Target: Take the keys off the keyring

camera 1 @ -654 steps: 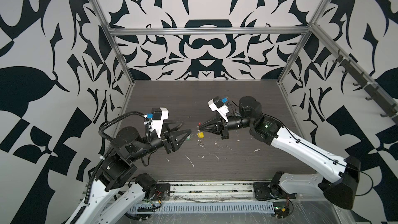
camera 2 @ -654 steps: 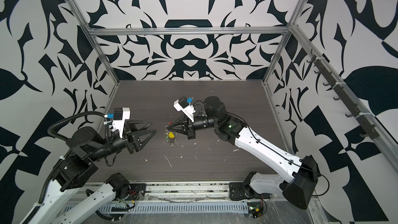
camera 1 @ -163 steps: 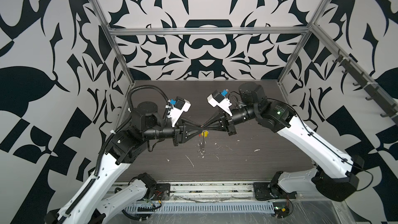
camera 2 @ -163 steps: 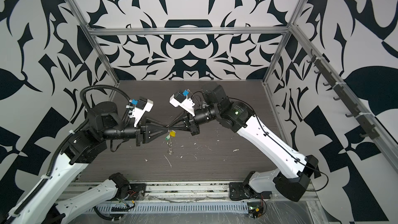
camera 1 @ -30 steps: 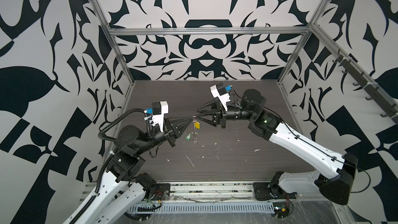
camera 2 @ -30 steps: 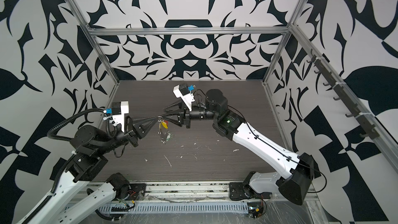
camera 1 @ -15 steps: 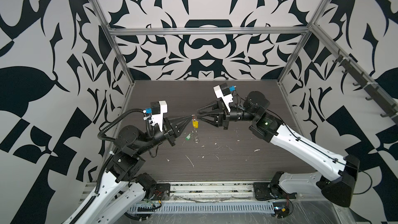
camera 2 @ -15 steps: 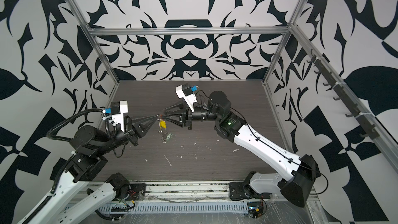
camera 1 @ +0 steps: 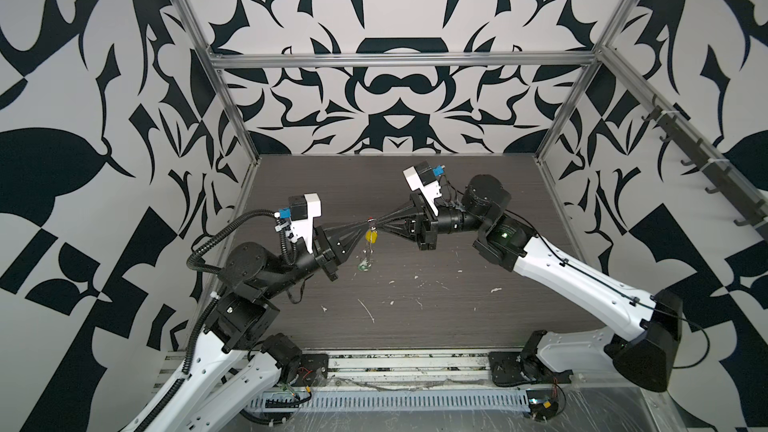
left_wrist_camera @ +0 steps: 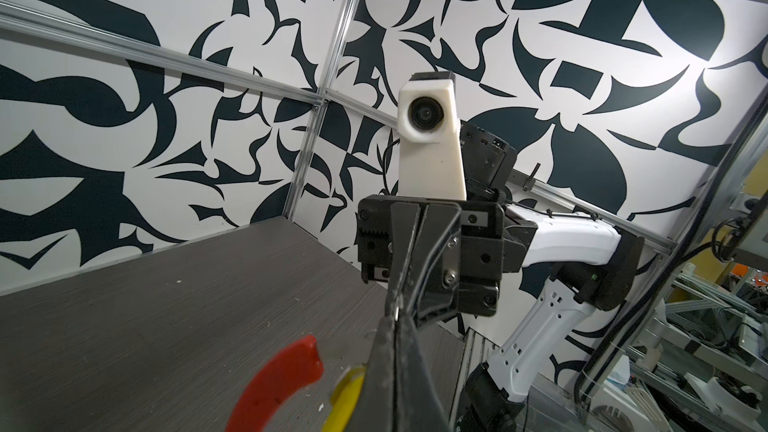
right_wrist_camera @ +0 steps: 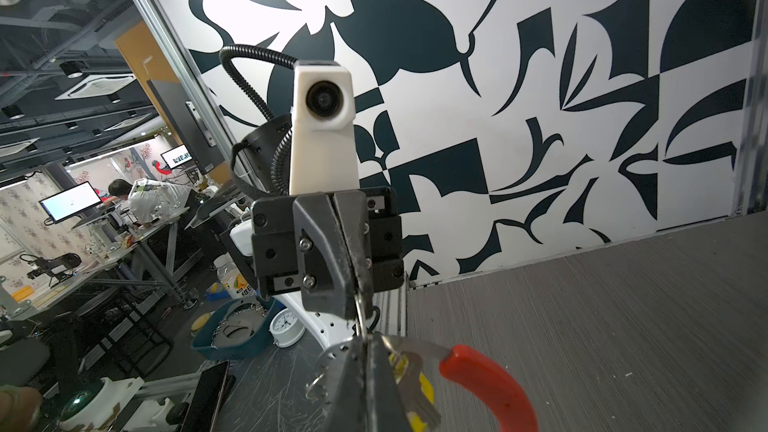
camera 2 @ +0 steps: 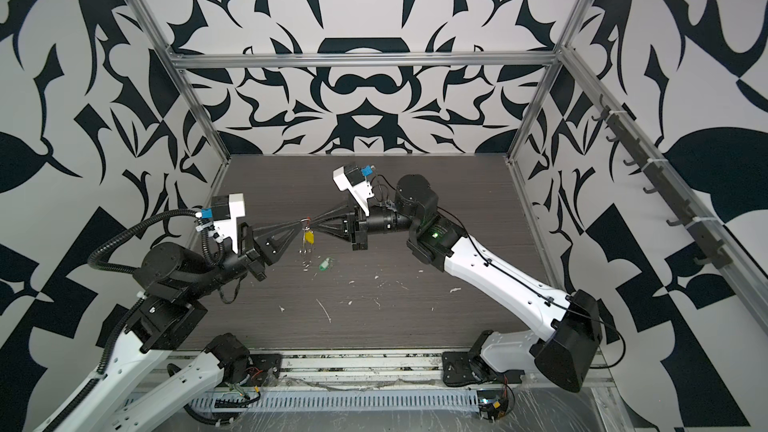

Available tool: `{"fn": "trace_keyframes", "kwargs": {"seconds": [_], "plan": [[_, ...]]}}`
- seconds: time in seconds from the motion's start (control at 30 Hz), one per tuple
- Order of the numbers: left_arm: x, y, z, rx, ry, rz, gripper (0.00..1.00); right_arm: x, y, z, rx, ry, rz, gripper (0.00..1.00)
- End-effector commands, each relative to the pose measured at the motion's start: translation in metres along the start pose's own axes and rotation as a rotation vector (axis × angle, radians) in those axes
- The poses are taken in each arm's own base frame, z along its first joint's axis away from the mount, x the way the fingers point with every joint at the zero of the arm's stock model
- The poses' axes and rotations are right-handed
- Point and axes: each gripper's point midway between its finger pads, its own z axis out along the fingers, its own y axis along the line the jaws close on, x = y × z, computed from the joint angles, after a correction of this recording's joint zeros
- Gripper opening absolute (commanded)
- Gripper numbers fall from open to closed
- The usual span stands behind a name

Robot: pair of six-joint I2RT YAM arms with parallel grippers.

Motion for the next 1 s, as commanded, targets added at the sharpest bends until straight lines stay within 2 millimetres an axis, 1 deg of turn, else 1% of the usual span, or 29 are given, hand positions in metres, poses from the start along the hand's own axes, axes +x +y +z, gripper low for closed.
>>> {"fn": "trace_keyframes", "kwargs": {"seconds": [0.0,0.03,0.1,0.13,0.23,0.33,0.4,0.47,0.57,0.63,0.77,0.83,0.93,0.97], "plan": [[-0.003,-0.004,-0.001,0.012,0.001,-0.001,0.00,-0.021,0.022,-0.004,-0.046,-0.023,-0.065,0.00],[-0.001,-0.004,-0.002,0.005,0.015,-0.005,0.00,-0.019,0.022,-0.005,-0.035,-0.003,-0.061,0.00],[0.002,-0.004,-0.005,-0.007,0.041,-0.012,0.16,-0.013,0.021,-0.008,-0.008,0.043,-0.061,0.00],[0.004,-0.005,-0.006,-0.007,0.060,-0.011,0.19,-0.009,0.022,-0.009,0.002,0.071,-0.054,0.00],[0.014,-0.003,-0.006,-0.027,0.142,-0.026,0.28,-0.003,0.024,-0.013,0.018,0.143,-0.046,0.00],[0.025,0.002,-0.007,-0.072,0.240,-0.045,0.33,0.008,0.022,-0.017,0.055,0.221,-0.025,0.00],[0.030,0.002,-0.009,-0.083,0.293,-0.050,0.37,0.015,0.019,-0.019,0.072,0.266,-0.008,0.00],[0.033,-0.006,-0.010,-0.049,0.346,-0.052,0.41,0.018,0.017,-0.021,0.088,0.296,0.002,0.00],[0.037,-0.013,-0.006,-0.012,0.436,-0.074,0.41,0.025,0.014,-0.022,0.100,0.341,0.026,0.00],[0.043,-0.015,-0.002,0.008,0.498,-0.098,0.39,0.026,0.014,-0.023,0.105,0.362,0.030,0.00],[0.049,-0.018,0.002,0.035,0.568,-0.128,0.38,0.027,0.015,-0.024,0.109,0.382,0.038,0.00],[0.050,-0.021,0.004,0.057,0.591,-0.142,0.35,0.029,0.014,-0.024,0.111,0.392,0.044,0.00],[0.051,-0.021,0.006,0.063,0.616,-0.155,0.28,0.030,0.014,-0.025,0.111,0.400,0.048,0.00],[0.052,-0.021,0.007,0.062,0.621,-0.160,0.27,0.030,0.014,-0.025,0.112,0.402,0.049,0.00]]}}
